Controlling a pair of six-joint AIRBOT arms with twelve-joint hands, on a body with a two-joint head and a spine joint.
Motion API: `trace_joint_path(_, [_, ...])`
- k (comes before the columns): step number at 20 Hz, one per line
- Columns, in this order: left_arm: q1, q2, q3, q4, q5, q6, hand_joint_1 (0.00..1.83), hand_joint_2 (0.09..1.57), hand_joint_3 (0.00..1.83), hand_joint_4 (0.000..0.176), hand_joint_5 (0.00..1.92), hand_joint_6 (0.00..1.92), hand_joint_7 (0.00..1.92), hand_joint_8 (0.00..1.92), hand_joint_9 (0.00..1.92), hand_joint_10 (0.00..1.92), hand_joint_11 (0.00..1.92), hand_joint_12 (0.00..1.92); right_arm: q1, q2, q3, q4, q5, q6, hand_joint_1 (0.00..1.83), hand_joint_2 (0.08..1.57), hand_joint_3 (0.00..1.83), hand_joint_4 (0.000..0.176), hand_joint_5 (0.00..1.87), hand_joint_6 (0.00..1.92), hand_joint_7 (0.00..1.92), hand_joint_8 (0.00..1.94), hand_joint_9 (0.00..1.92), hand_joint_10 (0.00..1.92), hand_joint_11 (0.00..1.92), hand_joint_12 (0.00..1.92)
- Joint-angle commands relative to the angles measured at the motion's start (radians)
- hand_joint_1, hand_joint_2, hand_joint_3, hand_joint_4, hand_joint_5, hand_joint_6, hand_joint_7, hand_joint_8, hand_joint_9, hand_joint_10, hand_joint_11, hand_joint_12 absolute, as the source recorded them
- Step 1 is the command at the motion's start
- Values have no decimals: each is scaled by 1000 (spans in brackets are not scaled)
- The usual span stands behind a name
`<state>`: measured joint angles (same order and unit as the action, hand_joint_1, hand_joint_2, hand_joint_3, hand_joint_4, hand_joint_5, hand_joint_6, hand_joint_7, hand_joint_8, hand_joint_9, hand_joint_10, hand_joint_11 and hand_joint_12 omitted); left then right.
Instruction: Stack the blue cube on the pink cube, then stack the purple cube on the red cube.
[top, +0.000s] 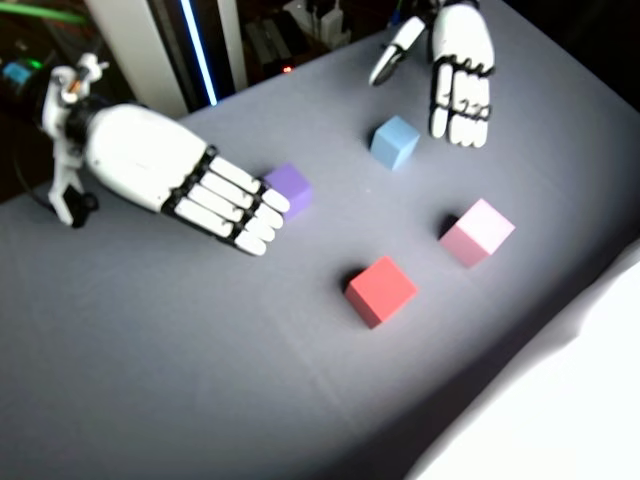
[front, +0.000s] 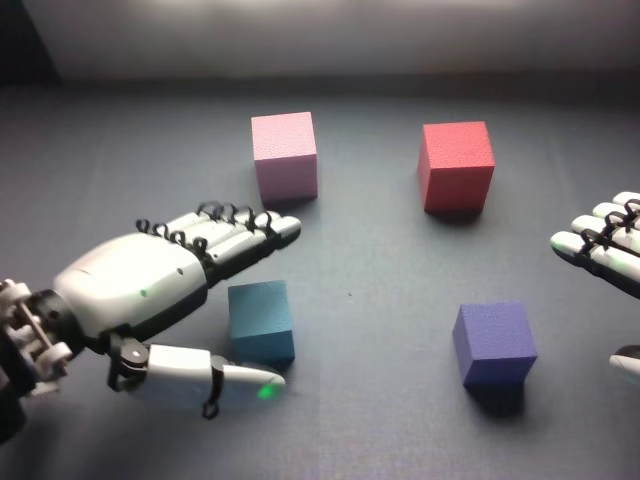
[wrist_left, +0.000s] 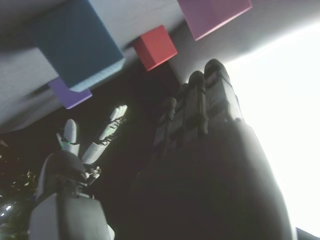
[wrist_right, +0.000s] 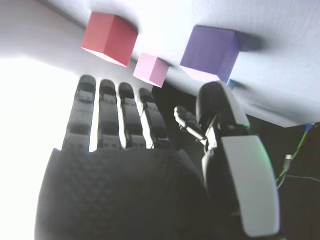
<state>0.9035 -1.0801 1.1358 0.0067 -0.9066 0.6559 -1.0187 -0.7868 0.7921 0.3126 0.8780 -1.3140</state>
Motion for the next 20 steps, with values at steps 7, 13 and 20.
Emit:
trace_joint_path(7, [-11,-59,51,-32,-48,-17,762,1047,5,0,366,191,570,559,141,1255,0,1753,-2,2,1,1,121,-1,363,1389,5,0,0,0,0,0,0,0,0,0])
trace_joint_path(13, [-30,-73,66,-24,-56,-30,1094,1231,2,0,765,1319,943,1904,1134,1920,1211,1921,-4,2,2,4,121,-1,381,1383,1,0,0,0,0,0,0,0,0,0])
trace_joint_path(20, [-108,-38,71,-7,-106,-11,1057,1240,1,0,749,1334,788,1921,993,1921,1087,1921,-5,3,1,5,127,0,279,1391,3,0,0,0,0,0,0,0,0,0])
